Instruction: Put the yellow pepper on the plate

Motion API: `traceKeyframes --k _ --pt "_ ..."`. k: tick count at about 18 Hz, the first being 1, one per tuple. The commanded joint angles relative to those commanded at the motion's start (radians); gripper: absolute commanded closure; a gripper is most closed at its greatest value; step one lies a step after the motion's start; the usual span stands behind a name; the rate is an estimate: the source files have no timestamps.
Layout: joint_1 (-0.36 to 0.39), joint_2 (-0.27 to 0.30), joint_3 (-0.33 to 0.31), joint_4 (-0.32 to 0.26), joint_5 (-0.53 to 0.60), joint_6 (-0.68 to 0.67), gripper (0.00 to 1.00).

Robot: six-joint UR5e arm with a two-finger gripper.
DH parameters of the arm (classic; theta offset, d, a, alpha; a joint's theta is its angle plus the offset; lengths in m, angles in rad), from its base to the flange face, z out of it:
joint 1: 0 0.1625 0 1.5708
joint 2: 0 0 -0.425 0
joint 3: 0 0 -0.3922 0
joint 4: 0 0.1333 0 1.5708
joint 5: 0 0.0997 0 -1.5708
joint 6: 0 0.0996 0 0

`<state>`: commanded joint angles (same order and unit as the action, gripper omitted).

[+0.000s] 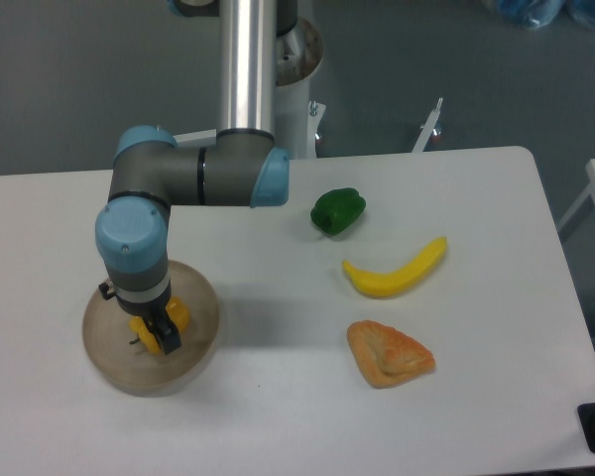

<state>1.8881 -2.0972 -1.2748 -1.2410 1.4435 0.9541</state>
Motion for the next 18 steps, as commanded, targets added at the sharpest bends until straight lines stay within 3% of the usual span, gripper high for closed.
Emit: traceKeyframes --k 7,14,18 --pt "0.166 0.043 0.037 -0.009 0.055 0.037 0.00" --pt "0.376 0.032 0.023 -0.012 0.081 0.297 0.00" --pt "0.434 0.025 0.028 -0.072 0.135 0.413 0.00"
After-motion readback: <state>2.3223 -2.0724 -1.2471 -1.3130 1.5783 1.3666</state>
